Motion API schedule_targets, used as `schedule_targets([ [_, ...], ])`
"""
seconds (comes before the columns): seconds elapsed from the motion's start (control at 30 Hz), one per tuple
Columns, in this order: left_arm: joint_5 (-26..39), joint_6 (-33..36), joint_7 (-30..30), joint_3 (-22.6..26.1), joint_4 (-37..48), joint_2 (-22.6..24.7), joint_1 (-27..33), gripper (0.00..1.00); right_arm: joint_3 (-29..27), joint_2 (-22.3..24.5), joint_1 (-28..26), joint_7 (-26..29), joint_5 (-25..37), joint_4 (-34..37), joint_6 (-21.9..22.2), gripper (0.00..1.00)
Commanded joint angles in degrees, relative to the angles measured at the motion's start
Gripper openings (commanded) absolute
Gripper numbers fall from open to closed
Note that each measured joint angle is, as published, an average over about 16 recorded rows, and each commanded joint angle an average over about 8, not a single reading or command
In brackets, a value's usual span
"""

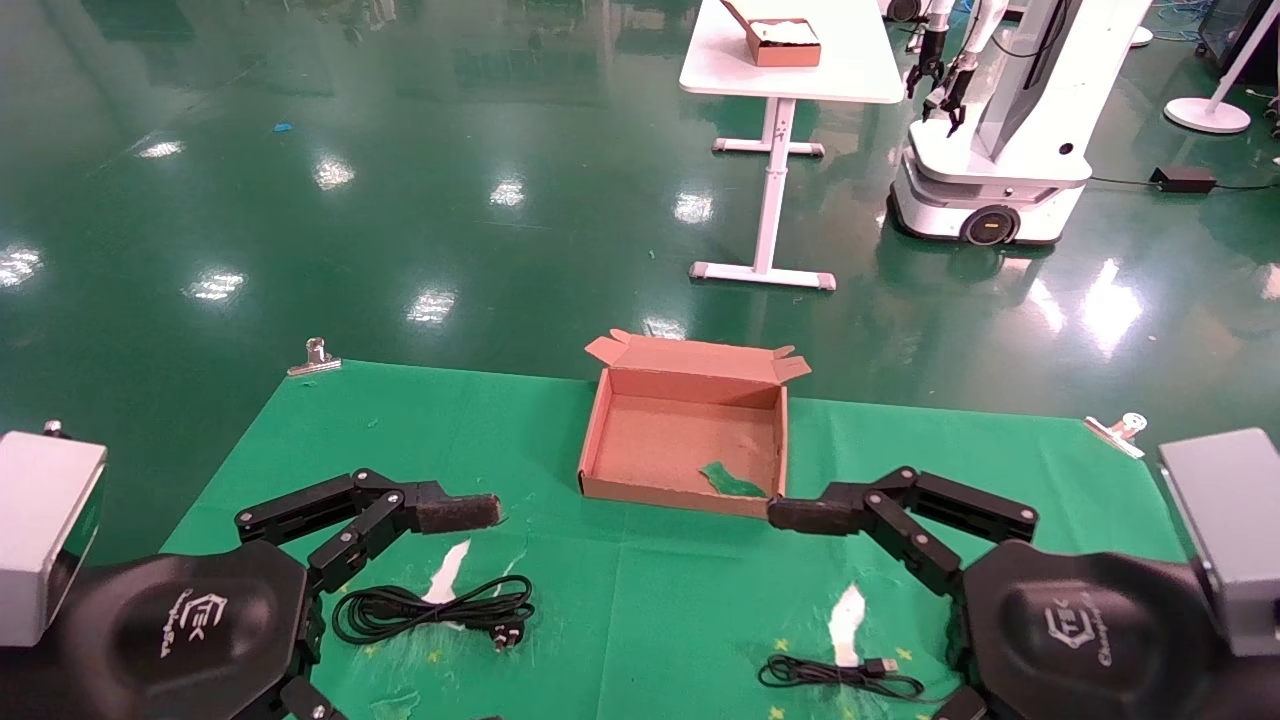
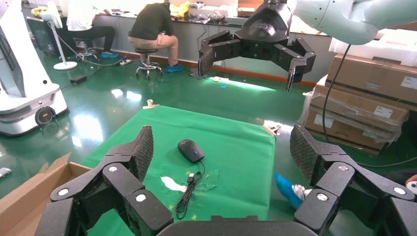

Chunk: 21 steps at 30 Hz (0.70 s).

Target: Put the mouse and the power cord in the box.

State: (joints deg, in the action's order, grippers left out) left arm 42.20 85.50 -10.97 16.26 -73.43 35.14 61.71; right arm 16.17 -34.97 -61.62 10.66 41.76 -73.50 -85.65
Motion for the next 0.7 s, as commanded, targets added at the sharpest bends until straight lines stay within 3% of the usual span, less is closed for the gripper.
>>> schedule_targets([
  [0.03, 0.00, 0.00, 0.00, 0.00, 0.00, 0.00, 0.00, 1.00, 0.00, 0.00, 0.00, 0.00, 0.00, 0.00, 0.00, 1.00],
  [0.7, 0.00, 0.00, 0.00, 0.00, 0.00, 0.00, 0.00, 1.00, 0.00, 0.00, 0.00, 0.00, 0.00, 0.00, 0.00, 1.00],
])
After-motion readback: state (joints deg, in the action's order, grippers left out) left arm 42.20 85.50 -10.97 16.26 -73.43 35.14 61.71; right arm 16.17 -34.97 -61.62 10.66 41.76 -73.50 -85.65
